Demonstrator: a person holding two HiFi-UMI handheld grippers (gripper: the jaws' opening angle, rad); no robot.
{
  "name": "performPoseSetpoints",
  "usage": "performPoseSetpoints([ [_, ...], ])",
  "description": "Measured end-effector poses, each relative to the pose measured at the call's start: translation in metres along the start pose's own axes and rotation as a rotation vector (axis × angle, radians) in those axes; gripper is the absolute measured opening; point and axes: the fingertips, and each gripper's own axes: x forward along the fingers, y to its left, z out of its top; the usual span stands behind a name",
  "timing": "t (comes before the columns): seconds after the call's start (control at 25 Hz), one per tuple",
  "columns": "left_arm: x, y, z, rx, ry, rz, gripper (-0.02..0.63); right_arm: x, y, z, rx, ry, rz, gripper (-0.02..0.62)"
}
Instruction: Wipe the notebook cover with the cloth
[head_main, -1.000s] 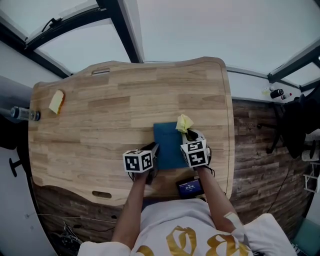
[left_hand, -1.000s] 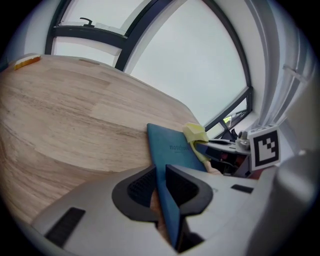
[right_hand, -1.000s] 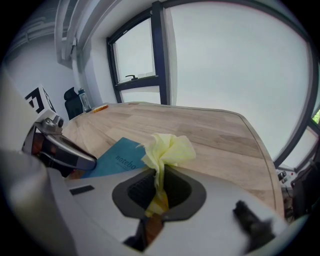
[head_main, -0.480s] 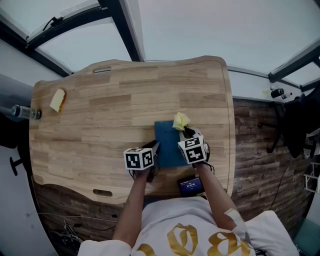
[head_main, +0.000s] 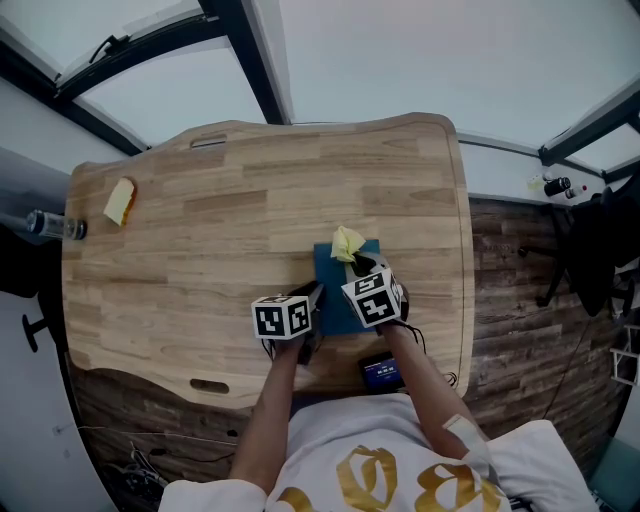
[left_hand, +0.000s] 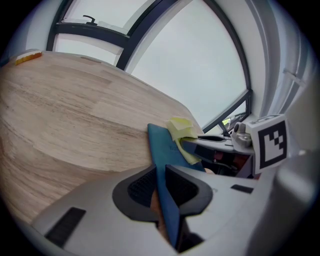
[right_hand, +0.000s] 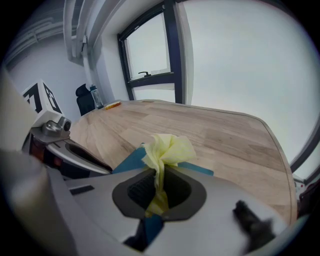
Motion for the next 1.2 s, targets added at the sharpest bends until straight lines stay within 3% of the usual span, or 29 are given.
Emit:
performPoseSetpoints([
  [0.64,0.001,0.001,0.001,-0.028,0.007,-0.024,0.063,0.017,0.038,0.017,-0.098,-0.018,0.132,0.037],
  [1.2,-0.001,0.001,0.003,-0.053,-0.001,-0.032,0.058,0.013,0.046,0.010,-0.158,-0.012,0.184,0.037],
])
